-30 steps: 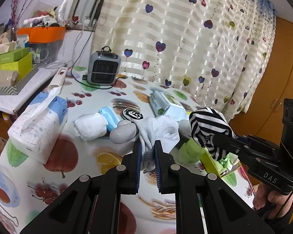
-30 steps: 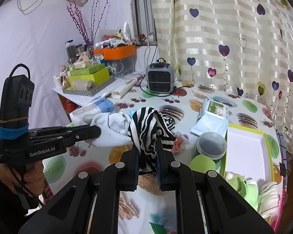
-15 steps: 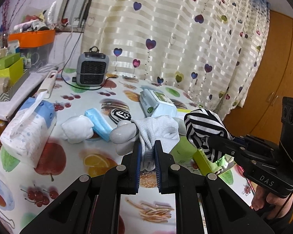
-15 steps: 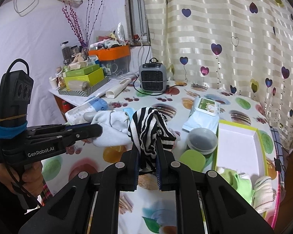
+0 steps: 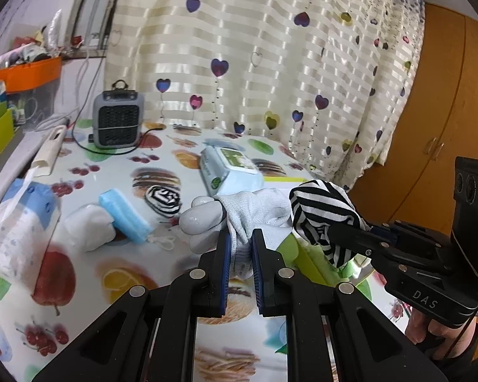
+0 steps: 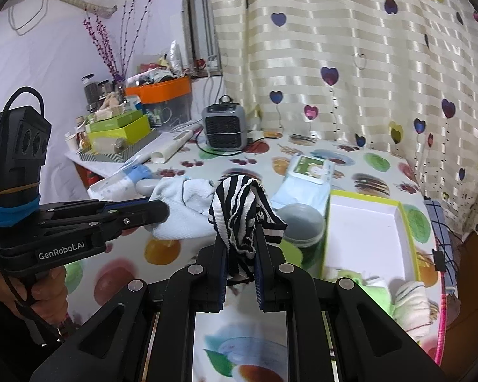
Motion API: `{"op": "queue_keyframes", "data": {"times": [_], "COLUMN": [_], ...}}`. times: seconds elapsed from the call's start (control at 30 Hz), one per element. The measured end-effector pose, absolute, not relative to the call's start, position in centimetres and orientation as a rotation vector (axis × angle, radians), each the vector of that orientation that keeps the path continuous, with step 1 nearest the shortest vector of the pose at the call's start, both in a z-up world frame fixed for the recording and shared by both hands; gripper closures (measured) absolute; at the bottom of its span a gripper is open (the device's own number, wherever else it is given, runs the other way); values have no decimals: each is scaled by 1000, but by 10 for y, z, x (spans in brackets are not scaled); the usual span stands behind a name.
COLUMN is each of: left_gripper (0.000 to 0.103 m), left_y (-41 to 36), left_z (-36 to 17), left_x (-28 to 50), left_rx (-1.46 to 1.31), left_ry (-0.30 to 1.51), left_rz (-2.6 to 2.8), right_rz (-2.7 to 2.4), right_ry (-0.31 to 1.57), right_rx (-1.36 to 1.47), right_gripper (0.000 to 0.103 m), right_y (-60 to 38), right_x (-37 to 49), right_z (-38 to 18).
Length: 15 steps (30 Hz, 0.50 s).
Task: Organize soft objects
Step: 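Carry the white glove and striped cloth over the white box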
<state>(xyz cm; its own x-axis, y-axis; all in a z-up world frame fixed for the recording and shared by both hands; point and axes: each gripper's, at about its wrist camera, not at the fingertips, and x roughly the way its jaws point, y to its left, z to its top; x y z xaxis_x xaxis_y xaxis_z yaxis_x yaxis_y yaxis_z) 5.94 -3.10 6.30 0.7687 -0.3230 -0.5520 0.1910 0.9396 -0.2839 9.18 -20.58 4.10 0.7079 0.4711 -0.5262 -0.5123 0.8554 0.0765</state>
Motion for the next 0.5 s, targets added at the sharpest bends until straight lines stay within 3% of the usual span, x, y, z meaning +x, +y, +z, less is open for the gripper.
{"op": "queue_keyframes", "data": {"times": [0.5], "left_gripper": [91], "left_y": [-87], "left_z": [65], "left_x": [103], "left_rx": [-167], "left_ry": [653], "left_rz": [-370], "right_rz": [405], "right_ry": [576], "right_rx": [3], "right_gripper": [89], "right_y": [-276], "right_x": [124], "right_z": [35]}}
